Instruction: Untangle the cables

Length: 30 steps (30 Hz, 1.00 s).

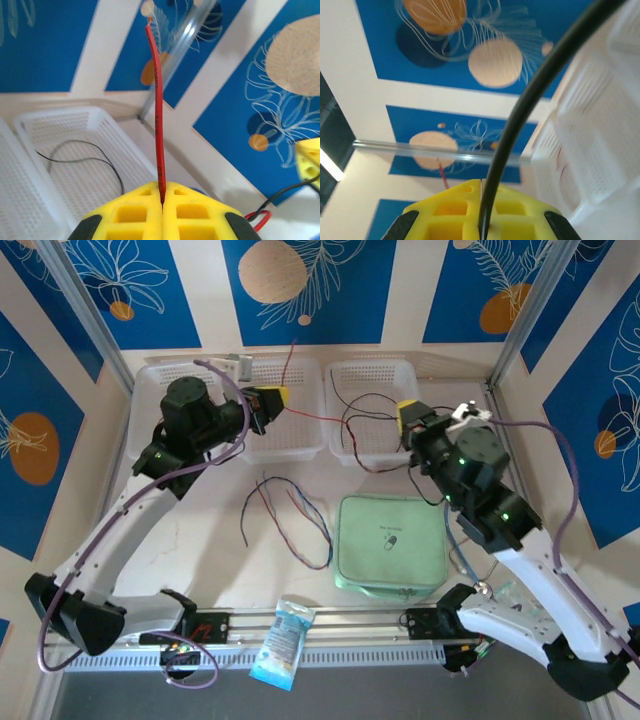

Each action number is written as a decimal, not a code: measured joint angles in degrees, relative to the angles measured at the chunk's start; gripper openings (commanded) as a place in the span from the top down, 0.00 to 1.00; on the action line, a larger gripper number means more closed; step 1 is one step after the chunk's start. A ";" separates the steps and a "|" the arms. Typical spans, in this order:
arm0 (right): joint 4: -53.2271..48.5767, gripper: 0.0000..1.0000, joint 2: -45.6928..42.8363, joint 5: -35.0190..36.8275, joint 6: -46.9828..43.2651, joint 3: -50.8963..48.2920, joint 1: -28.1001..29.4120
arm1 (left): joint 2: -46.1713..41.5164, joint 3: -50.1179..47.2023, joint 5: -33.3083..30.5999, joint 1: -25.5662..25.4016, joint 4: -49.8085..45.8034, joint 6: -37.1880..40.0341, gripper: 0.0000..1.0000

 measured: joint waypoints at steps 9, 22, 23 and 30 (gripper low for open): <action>-7.50 1.00 -1.31 6.36 -14.69 0.00 -6.97 | -15.52 -17.59 -31.47 0.26 13.53 8.31 1.00; -17.81 1.00 -5.29 16.57 -14.25 2.23 -11.91 | -28.11 -31.54 -72.67 0.79 34.97 16.90 1.00; -18.91 1.00 -5.29 17.73 -13.68 2.29 -12.02 | -28.55 -32.06 -75.12 0.90 36.52 17.33 1.00; -24.92 1.00 -5.29 22.77 -10.05 2.34 -12.11 | -29.07 -34.40 -84.65 1.09 46.16 19.67 1.00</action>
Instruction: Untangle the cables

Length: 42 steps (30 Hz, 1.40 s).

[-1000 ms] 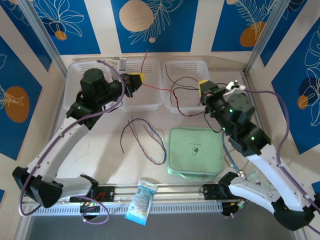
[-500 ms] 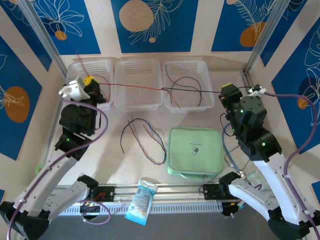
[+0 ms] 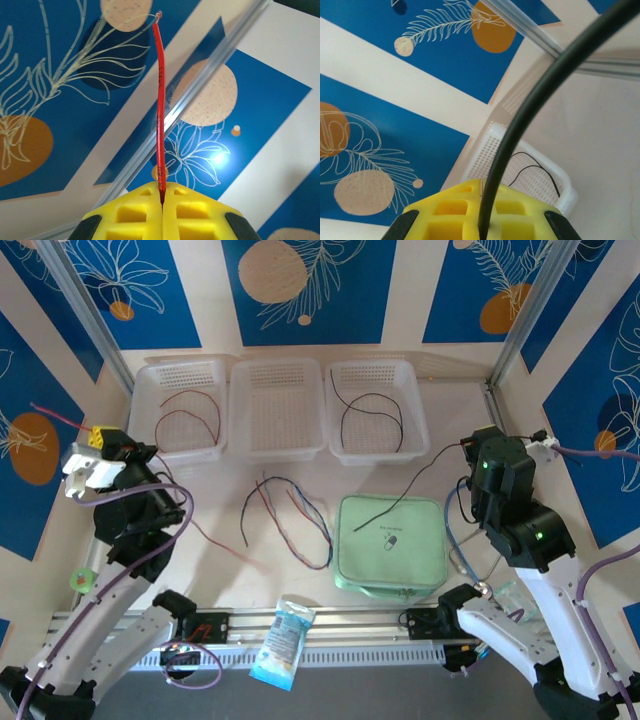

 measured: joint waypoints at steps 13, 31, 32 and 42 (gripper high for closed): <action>8.04 1.00 4.17 -2.80 -3.56 2.58 -0.92 | 2.12 -0.22 0.11 0.04 -0.26 -2.03 1.00; 28.63 1.00 40.13 -26.43 -16.68 44.63 -7.72 | -3.82 -2.54 3.30 0.11 -20.35 -18.51 1.00; 29.27 1.00 41.86 -27.54 -17.29 46.38 -8.24 | -4.22 -2.54 3.74 0.11 -22.21 -20.15 1.00; 30.97 1.00 53.33 -31.93 -24.68 49.79 -10.27 | -5.35 -2.64 7.91 0.11 -36.02 -32.98 1.00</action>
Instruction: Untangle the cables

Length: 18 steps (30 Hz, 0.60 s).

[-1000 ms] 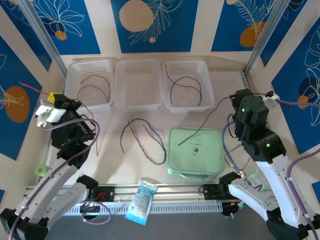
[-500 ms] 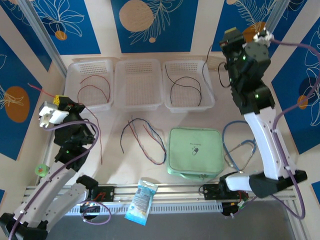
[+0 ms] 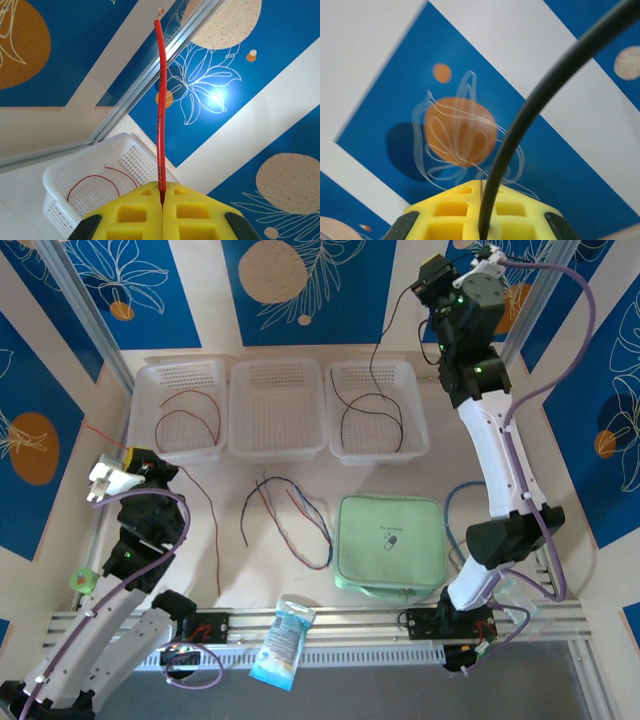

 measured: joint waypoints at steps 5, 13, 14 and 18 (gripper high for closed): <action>1.88 1.00 1.75 5.27 -8.72 -11.80 3.89 | -0.02 -0.09 0.85 0.00 -1.57 -1.88 1.00; -9.51 1.00 13.25 8.00 -10.93 -21.92 6.75 | -0.33 -0.07 1.44 0.00 -2.38 -1.09 1.00; -12.17 1.00 14.67 7.54 -10.19 -21.77 6.45 | -0.50 -0.07 1.22 0.00 -2.32 -0.44 1.00; -20.90 1.00 19.12 4.70 -7.58 -19.93 4.35 | -0.96 -0.07 0.33 0.00 -1.68 1.68 1.00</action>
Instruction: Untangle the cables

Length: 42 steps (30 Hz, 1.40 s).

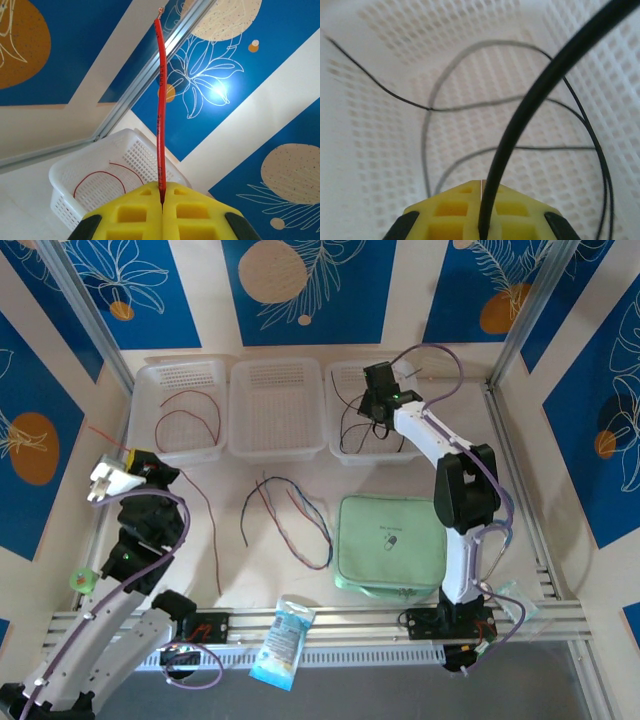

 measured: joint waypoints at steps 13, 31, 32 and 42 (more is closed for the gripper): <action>-10.62 0.87 9.51 -6.99 3.80 5.20 -2.60 | -0.63 0.04 -0.07 0.00 1.57 3.54 1.00; -14.25 0.01 3.06 -0.70 -0.98 10.19 -0.79 | 6.14 7.41 4.24 0.00 7.67 13.29 1.00; -14.29 0.01 1.73 -0.46 -1.05 10.19 -0.92 | 7.13 8.20 4.50 0.00 8.85 14.58 1.00; -15.54 0.03 -2.91 -6.64 -2.29 14.36 -6.40 | 12.72 13.14 7.45 0.00 16.22 22.27 1.00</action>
